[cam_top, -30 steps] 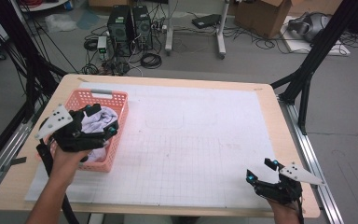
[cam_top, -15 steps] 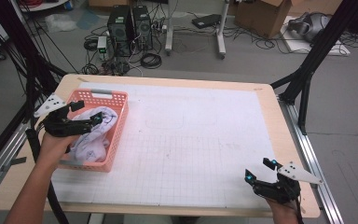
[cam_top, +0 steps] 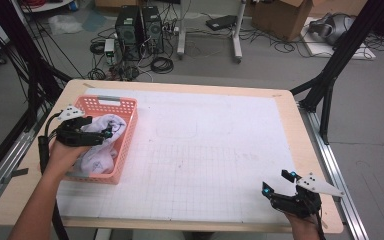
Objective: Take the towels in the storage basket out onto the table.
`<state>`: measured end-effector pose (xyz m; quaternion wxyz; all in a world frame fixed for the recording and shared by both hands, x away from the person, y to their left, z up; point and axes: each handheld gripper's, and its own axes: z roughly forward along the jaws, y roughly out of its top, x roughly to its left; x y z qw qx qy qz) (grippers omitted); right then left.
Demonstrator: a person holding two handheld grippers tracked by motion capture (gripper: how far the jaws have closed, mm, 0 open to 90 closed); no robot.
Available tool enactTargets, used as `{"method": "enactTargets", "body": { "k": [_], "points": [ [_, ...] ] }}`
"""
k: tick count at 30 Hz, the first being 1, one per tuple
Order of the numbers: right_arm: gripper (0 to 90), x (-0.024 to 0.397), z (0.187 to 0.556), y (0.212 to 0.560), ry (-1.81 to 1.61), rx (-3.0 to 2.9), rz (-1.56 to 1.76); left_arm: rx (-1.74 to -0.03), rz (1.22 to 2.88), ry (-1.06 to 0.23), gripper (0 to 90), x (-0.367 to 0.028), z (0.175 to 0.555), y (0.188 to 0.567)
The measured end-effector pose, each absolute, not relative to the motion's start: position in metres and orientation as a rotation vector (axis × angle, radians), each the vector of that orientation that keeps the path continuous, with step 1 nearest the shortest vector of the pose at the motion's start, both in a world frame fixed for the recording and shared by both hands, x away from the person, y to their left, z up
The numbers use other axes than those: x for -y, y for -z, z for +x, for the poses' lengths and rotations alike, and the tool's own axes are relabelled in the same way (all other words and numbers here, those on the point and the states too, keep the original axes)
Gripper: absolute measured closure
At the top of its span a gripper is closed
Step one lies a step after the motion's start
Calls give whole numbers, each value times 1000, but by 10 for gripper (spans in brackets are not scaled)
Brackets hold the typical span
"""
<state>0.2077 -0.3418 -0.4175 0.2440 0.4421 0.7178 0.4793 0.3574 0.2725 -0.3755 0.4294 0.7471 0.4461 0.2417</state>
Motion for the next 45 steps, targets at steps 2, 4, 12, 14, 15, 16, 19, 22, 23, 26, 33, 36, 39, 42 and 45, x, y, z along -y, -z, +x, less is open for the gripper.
{"method": "enactTargets", "body": {
  "k": [2, 4, 12, 14, 15, 16, 19, 22, 23, 26, 33, 36, 39, 42, 45],
  "points": [
    [151, 342, 208, 418, -1309, -1959, 1210, -1125, 1908, -604, 156, -272, 359, 379],
    [151, 342, 209, 418, -1306, -1961, 1216, -1157, 1979, -597, 157, -272, 362, 384],
    [151, 341, 210, 420, -1299, -1978, 1225, -1250, 2134, -573, 119, -274, 371, 401],
    [151, 341, 210, 420, -1304, -1981, 1227, -1259, 2153, -572, 100, -274, 372, 405],
    [151, 341, 210, 421, -1298, -1984, 1222, -1294, 2196, -561, 68, -272, 374, 413],
    [151, 341, 210, 421, -1301, -1982, 1223, -1294, 2196, -561, 32, -272, 374, 413],
    [151, 340, 210, 421, -1299, -1990, 1225, -1331, 2236, -549, 17, -270, 378, 420],
    [151, 340, 209, 421, -1295, -1995, 1224, -1347, 2239, -523, 17, -269, 380, 421],
    [151, 340, 209, 421, -1293, -1995, 1222, -1351, 2245, -506, 17, -270, 381, 422],
    [151, 341, 210, 422, -1291, -1995, 1224, -1354, 2253, -493, 17, -269, 381, 423],
    [152, 340, 209, 421, -1286, -1998, 1226, -1374, 2274, -494, 36, -266, 384, 425],
    [152, 340, 209, 421, -1289, -1993, 1232, -1352, 2272, -479, 159, -265, 382, 424],
    [152, 341, 209, 421, -1292, -1995, 1241, -1342, 2257, -477, 344, -264, 380, 420],
    [152, 342, 209, 421, -1290, -1997, 1232, -1344, 2248, -493, 431, -265, 380, 418],
    [153, 342, 210, 422, -1300, -2006, 1242, -1336, 2241, -488, 480, -266, 379, 417]
  ]
}}
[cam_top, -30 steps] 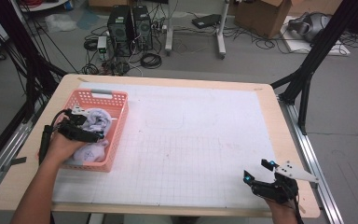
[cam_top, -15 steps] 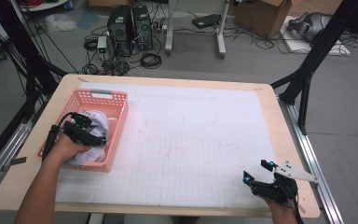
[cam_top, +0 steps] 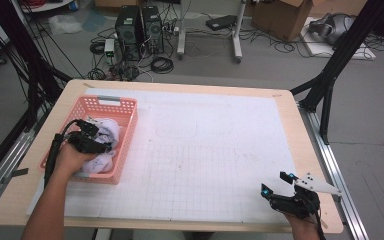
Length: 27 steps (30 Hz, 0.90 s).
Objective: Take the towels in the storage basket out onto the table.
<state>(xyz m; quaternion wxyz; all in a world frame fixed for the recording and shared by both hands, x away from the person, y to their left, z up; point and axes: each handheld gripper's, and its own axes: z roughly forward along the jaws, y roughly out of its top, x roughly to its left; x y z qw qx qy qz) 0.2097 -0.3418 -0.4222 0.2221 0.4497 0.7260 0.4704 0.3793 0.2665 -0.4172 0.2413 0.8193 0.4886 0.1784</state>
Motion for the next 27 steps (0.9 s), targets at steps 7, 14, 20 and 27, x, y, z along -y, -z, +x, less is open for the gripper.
{"method": "enactTargets", "body": {
  "k": [7, 14, 20, 27],
  "points": [
    [153, 344, 210, 422, -1300, -1997, 1254, -1382, 2121, -487, 536, -275, 378, 409],
    [154, 345, 207, 421, -1304, -1977, 1262, -1398, 1912, -514, 554, -289, 371, 398],
    [154, 345, 210, 423, -1293, -1983, 1275, -1291, 1705, -597, 552, -299, 361, 385],
    [155, 344, 210, 423, -1295, -1986, 1269, -1179, 1505, -655, 552, -306, 346, 373]
  ]
}}
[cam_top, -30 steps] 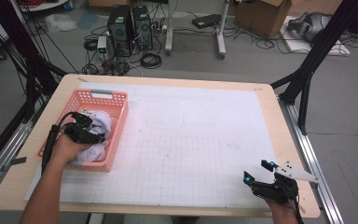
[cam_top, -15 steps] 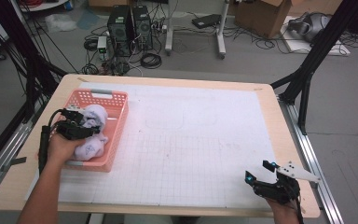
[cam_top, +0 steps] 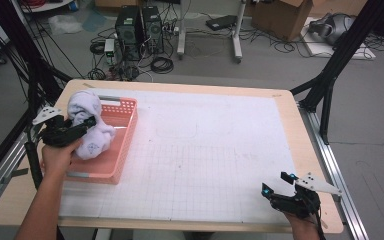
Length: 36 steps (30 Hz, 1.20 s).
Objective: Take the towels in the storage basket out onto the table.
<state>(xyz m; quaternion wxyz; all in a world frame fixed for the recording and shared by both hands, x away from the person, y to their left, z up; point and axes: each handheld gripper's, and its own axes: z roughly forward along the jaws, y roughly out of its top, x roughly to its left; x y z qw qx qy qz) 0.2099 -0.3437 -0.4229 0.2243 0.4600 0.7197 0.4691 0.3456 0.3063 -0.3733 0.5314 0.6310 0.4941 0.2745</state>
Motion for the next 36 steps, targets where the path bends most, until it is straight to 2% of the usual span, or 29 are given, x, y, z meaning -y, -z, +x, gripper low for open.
{"method": "enactTargets", "body": {
  "k": [9, 21, 29, 36],
  "points": [
    [154, 344, 211, 423, -1292, -1985, 1276, -1034, 1378, -685, 552, -307, 334, 359],
    [154, 343, 210, 422, -1295, -1980, 1268, -884, 1345, -673, 550, -290, 326, 336],
    [154, 345, 210, 421, -1301, -1977, 1262, -744, 1343, -604, 549, -256, 322, 320],
    [154, 344, 209, 421, -1307, -1973, 1264, -617, 1378, -533, 548, -209, 317, 309]
  ]
}}
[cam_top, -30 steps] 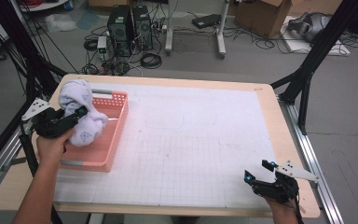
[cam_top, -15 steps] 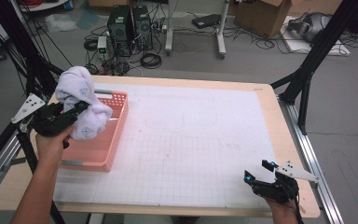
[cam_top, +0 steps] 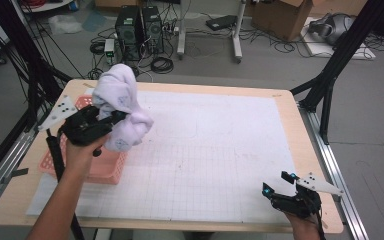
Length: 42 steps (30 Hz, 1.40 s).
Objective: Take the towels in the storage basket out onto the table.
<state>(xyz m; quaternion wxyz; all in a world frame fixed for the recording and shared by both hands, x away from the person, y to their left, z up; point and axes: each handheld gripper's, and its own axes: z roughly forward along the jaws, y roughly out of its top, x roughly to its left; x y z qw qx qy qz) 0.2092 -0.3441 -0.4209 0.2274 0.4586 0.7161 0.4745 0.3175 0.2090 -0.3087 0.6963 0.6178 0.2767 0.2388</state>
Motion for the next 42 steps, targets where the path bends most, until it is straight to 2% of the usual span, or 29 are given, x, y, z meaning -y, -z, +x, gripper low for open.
{"method": "enactTargets", "body": {
  "k": [7, 13, 21, 29, 36, 38, 39, 40, 42],
  "points": [
    [154, 346, 209, 421, -1308, -1977, 1261, -534, 1436, -450, 546, -159, 320, 314],
    [154, 345, 209, 421, -1310, -1981, 1257, -488, 1520, -366, 544, -108, 323, 339],
    [154, 346, 209, 421, -1310, -1982, 1253, -462, 1638, -305, 541, -60, 326, 364],
    [155, 347, 208, 422, -1311, -1979, 1263, -524, 1729, -245, 528, -32, 334, 399],
    [155, 347, 208, 422, -1307, -1985, 1257, -587, 1810, -257, 499, -18, 341, 419],
    [154, 347, 208, 422, -1305, -1988, 1259, -631, 1838, -241, 434, -16, 344, 424],
    [155, 347, 208, 423, -1305, -1989, 1256, -676, 1828, -263, 312, -17, 344, 425],
    [155, 347, 208, 423, -1307, -1990, 1255, -676, 1828, -263, 243, -17, 344, 425],
    [155, 348, 208, 423, -1306, -1989, 1259, -702, 1794, -326, 214, -25, 341, 415]
  ]
}}
